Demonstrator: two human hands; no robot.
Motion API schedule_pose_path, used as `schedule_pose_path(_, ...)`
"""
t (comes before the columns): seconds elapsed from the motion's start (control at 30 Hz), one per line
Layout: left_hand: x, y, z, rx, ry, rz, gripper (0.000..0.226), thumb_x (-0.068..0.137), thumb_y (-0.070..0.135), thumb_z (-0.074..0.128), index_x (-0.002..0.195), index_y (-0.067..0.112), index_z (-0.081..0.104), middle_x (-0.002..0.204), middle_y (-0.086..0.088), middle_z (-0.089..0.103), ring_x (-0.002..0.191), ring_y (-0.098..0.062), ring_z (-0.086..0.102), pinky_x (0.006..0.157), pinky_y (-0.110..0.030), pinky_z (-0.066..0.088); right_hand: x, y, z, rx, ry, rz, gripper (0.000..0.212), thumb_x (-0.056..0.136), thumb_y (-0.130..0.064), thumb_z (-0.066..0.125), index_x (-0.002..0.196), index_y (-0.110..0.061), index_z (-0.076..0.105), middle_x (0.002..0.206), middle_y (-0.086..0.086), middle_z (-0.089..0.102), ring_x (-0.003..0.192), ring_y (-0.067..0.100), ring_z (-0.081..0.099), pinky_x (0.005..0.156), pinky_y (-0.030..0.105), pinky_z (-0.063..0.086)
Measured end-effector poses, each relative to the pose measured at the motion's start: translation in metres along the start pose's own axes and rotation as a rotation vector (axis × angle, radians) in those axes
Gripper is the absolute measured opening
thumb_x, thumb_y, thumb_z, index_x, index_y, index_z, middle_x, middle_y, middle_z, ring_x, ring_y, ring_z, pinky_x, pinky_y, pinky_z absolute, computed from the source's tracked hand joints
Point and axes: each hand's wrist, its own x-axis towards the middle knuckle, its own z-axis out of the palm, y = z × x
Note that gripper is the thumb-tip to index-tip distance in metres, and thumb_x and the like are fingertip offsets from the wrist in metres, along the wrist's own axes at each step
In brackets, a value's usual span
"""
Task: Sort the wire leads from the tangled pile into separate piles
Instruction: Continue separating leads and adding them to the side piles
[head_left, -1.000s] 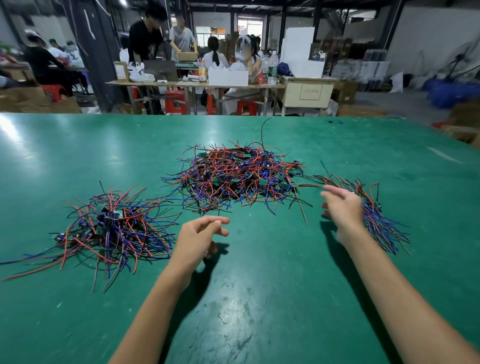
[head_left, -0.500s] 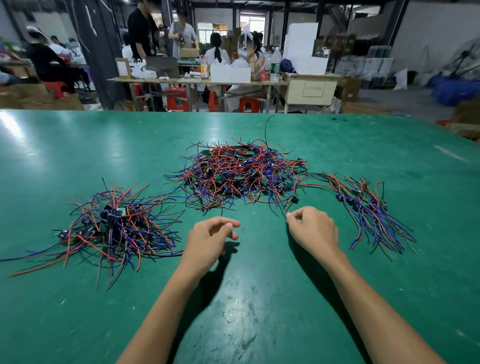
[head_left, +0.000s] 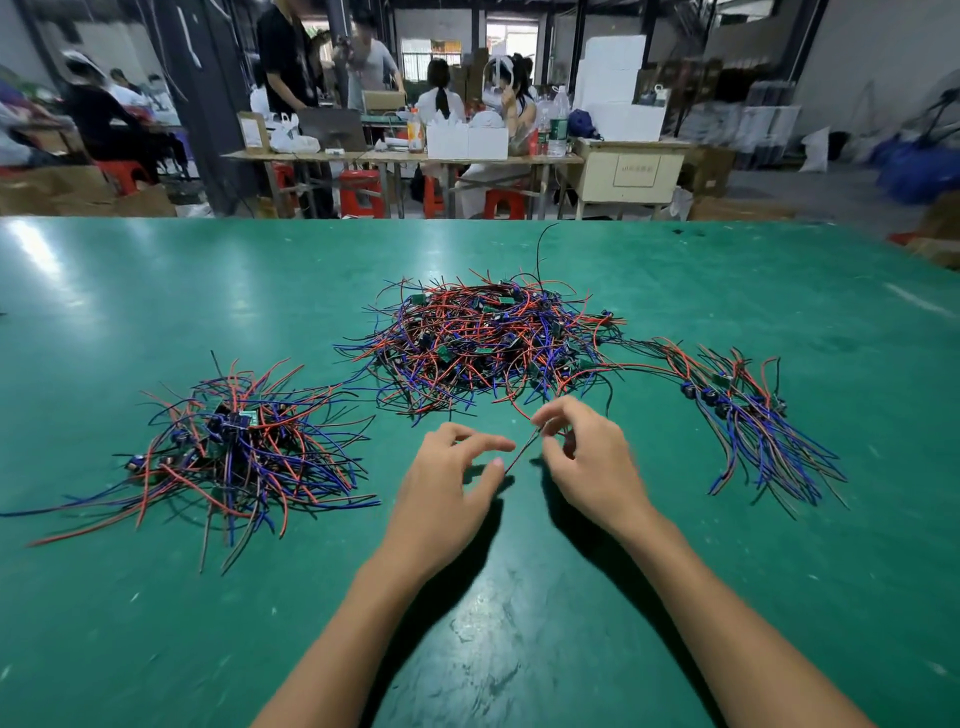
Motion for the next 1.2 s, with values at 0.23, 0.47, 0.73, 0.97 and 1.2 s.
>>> schedule_pose_path(0.23,-0.005,0.002,0.006,0.265,-0.096,0.110,0.026,0.093,0.048,0.061,0.114,0.037,0.072,0.113,0.015,0.060,0.111,-0.008,0.048,0.094,-0.032,0.037,0.004,0.018,-0.006,-0.153,-0.070,-0.049,0.040,0.092,-0.022,0.065,0.129,-0.036,0.058,0.108,-0.016,0.066,0.105,0.014,0.048,0.090,0.036,0.047)
schedule_pose_path(0.47,-0.006,0.002,0.003,0.253,0.020,0.051,0.028,0.095,0.037,0.062,0.122,0.031,0.059,0.104,0.014,0.065,0.108,-0.014,0.053,0.090,-0.033,0.038,-0.002,0.010,0.001,0.055,-0.190,-0.173,0.042,0.087,-0.024,0.075,0.123,-0.038,0.059,0.088,-0.024,0.071,0.085,0.003,0.052,0.080,0.027,0.042)
schedule_pose_path(0.73,-0.002,-0.003,-0.002,0.335,0.111,0.002,0.024,0.091,0.050,0.064,0.101,0.030,0.074,0.095,0.009,0.061,0.098,-0.016,0.053,0.081,-0.033,0.036,-0.007,-0.001,0.001,0.264,-0.005,-0.125,0.032,0.086,-0.010,0.071,0.107,-0.035,0.069,0.083,-0.014,0.074,0.076,0.009,0.066,0.069,0.021,0.046)
schedule_pose_path(0.97,0.008,-0.027,-0.064,0.092,0.898,-0.300,0.028,0.091,0.047,0.068,0.103,0.023,0.078,0.102,-0.002,0.072,0.094,-0.025,0.058,0.081,-0.039,0.048,-0.009,-0.001,-0.004,0.010,0.001,-0.202,0.025,0.080,-0.055,0.073,0.099,-0.039,0.074,0.086,-0.018,0.063,0.085,0.003,0.058,0.074,0.025,0.048)
schedule_pose_path(1.2,-0.002,-0.052,-0.085,0.353,0.934,-0.607,0.047,0.081,0.029,0.072,0.127,0.018,0.067,0.143,-0.015,0.044,0.127,-0.045,0.036,0.100,-0.044,0.032,-0.005,-0.001,0.010,-0.151,-0.128,-0.212,0.015,0.085,-0.047,0.074,0.083,-0.032,0.075,0.080,-0.015,0.061,0.084,0.005,0.054,0.075,0.033,0.048)
